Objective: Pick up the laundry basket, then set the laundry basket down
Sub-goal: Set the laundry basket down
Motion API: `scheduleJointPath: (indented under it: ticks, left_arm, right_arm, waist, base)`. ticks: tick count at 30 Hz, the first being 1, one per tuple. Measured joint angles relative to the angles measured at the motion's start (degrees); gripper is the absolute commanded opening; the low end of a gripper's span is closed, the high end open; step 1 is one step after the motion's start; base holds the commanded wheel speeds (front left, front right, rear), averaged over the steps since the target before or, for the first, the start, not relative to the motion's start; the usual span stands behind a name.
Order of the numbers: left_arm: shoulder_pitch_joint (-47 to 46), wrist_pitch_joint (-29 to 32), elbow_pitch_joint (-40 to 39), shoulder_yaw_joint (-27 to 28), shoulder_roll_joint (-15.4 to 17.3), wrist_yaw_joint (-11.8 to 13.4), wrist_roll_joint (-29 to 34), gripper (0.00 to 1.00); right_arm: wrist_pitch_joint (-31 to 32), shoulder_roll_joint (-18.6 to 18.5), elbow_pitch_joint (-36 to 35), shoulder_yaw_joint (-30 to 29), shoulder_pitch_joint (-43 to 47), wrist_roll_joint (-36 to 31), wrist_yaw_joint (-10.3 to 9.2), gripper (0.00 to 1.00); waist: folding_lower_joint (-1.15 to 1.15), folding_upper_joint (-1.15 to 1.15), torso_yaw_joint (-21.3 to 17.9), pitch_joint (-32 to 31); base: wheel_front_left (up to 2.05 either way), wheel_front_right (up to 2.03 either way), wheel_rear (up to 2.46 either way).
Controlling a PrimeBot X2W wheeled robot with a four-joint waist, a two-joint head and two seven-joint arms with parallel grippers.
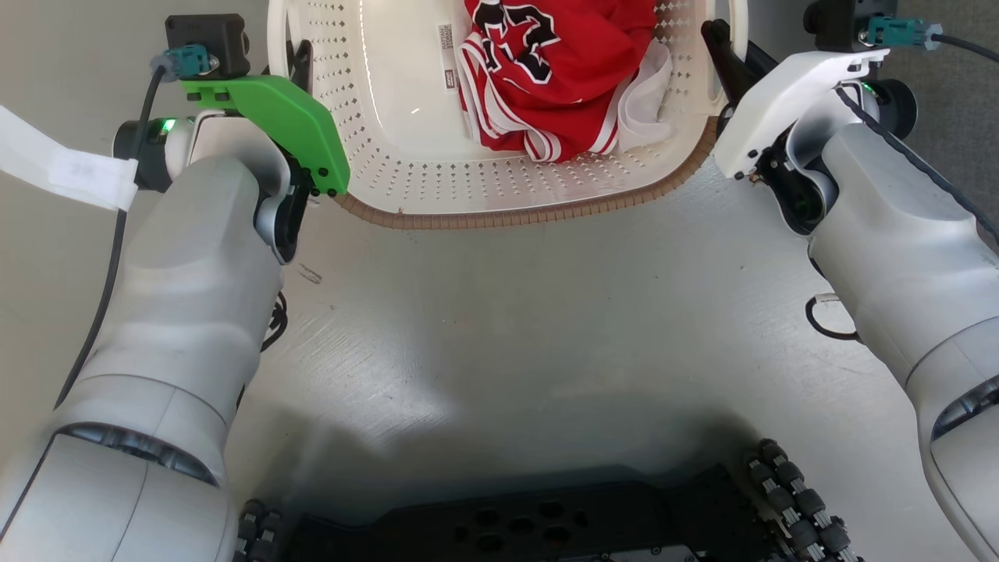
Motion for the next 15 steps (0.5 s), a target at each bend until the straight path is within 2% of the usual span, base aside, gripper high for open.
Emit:
scheduleJointPath:
  ticks: [3, 4, 5, 6, 7, 15]
  left_arm:
    - [-0.18, 0.25, 0.26, 0.03, 0.00, -0.25, -0.07, 0.00]
    - [-0.20, 0.27, 0.31, 0.07, 0.02, -0.56, -0.23, 0.00]
    - [-0.23, 0.14, 0.33, 0.08, 0.03, -0.58, -0.26, 0.00]
    - [-0.23, 0.23, 0.35, 0.29, 0.07, -0.70, -0.42, 0.24]
    - [-0.24, 0.23, 0.40, 0.27, 0.24, -1.02, -0.57, 1.00]
    - [-0.15, 0.20, 1.23, 0.08, 1.89, -2.23, -1.01, 1.00]
  right_arm:
    - [0.07, 0.00, 0.05, 0.35, -0.19, 0.35, -0.04, 0.00]
    - [0.07, 0.02, 0.04, 0.33, -0.19, 0.41, -0.04, 0.07]
    - [0.01, 0.00, -0.25, 0.57, -0.19, 0.42, -0.09, 0.82]
    - [-0.03, -0.02, -0.35, 0.55, -0.24, 0.45, -0.33, 1.00]
    - [-0.03, -0.18, -0.41, 0.60, -0.26, 0.46, -0.41, 1.00]
    - [-0.54, -0.85, -0.89, 1.77, -0.27, 0.90, -0.77, 1.00]
  waist:
    - [0.00, 0.00, -0.02, -0.04]
    - [0.00, 0.00, -0.02, -0.05]
    - [0.00, 0.00, -0.02, -0.05]
    - [0.00, 0.00, -0.02, -0.05]
    - [0.00, 0.00, -0.01, -0.05]
    - [0.00, 0.00, 0.14, -0.79]
  base:
    - [0.00, 0.00, 0.00]
    - [0.00, 0.00, 0.00]
    - [0.00, 0.00, 0.00]
    - [0.00, 0.00, 0.00]
    - [0.00, 0.00, 0.00]
    - [0.00, 0.00, 0.00]
